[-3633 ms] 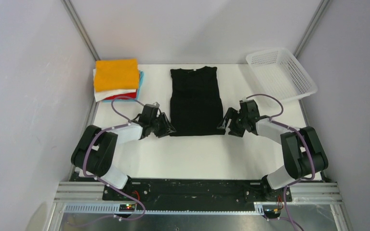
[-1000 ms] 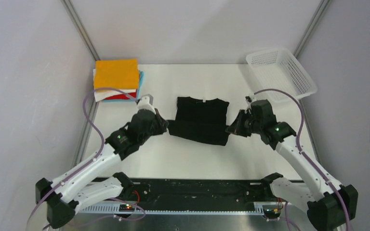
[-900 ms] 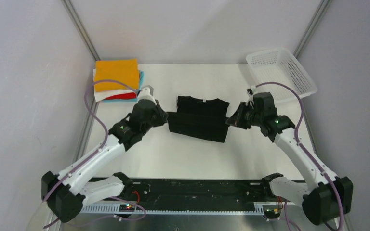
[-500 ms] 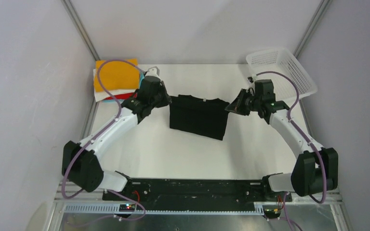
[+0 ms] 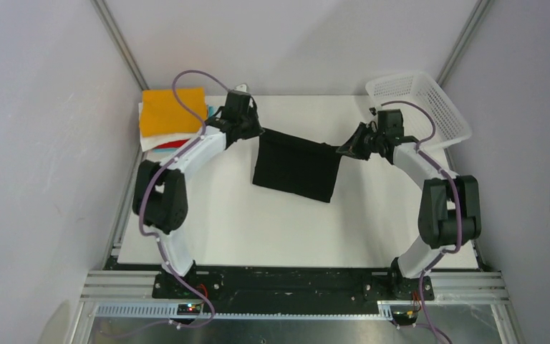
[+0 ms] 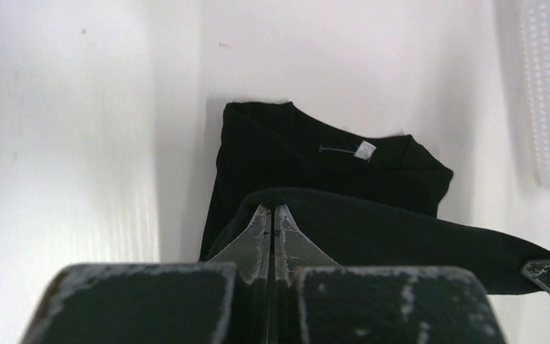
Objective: Fold and stack the t-shirts
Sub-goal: Fold the long partially folded tshirt into a neat square
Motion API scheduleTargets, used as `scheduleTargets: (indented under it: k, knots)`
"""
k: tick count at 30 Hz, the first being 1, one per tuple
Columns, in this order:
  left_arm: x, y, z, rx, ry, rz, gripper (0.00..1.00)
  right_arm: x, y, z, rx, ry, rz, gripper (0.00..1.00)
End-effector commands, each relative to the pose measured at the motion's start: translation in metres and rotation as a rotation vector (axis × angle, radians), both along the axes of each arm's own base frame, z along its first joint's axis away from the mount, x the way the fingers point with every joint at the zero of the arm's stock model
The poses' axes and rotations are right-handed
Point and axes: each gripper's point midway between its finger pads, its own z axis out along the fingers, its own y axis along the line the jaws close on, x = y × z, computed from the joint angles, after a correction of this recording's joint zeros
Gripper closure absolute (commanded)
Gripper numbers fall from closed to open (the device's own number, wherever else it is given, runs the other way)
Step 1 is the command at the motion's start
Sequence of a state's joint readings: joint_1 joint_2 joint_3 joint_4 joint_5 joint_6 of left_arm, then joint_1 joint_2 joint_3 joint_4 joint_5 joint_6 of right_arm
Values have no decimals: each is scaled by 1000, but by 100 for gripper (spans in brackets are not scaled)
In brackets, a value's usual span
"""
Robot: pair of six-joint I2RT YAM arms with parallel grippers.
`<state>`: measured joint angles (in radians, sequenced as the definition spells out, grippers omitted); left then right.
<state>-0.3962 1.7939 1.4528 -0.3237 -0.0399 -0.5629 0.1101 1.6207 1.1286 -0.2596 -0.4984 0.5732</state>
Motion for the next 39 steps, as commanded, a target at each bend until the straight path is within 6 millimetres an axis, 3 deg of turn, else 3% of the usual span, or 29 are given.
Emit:
scheduleTargets:
  k: [1, 4, 6, 7, 8, 9, 10, 11, 12, 13, 15, 18, 22, 25, 30, 31, 34, 39]
  knots:
    - [42, 10, -3, 31, -37, 21, 100, 43, -10, 0, -7, -80, -40, 100]
    - [57, 14, -32, 47, 7, 52, 100, 69, -10, -23, -11, -59, -41, 100]
    - [69, 14, -41, 35, 19, 61, 100, 85, -8, -31, -9, -55, -39, 100]
    - [74, 16, -42, 27, 19, 65, 100, 89, -8, -44, -6, -29, -38, 99]
    - [75, 11, -53, 15, 48, 38, 94, 98, -8, -39, -3, -47, -39, 92]
    - [81, 11, -47, -2, 36, 28, 72, 102, -9, -49, -3, -24, -37, 84]
    - [82, 8, -51, -15, 47, 11, 57, 114, -8, -36, -2, -55, -31, 60]
    - [89, 8, -41, -24, 25, 9, 21, 114, -8, -42, -16, -37, -21, 49]
    - [94, 5, -30, -31, 1, -5, 11, 125, -6, -27, -31, -79, -14, 35]
    - [95, 4, -24, -36, -10, -11, 3, 130, -6, -18, -40, -89, -14, 13]
    - [94, -4, -4, -74, -38, -50, 1, 130, -3, -4, -63, -115, -12, 2]
    - [86, -17, 19, -127, -60, -102, 0, 121, 5, 9, -90, -144, -17, 1]
    - [70, -43, 24, -179, -43, -202, 0, 96, 21, 15, -59, -154, 11, 1]
    - [66, -61, 7, -212, 3, -252, 0, 85, 36, 5, -1, -116, 49, 1]
    - [73, -78, -22, -262, 73, -267, 0, 90, 61, -11, 80, -92, 85, 1]
    - [75, -80, -37, -269, 106, -255, 0, 88, 69, -13, 103, -80, 101, 0]
    - [77, -86, -59, -292, 156, -239, 0, 84, 79, -36, 119, -26, 124, 0]
    - [62, -80, -103, -276, 262, -194, 0, 69, 84, -67, 106, 63, 131, 1]
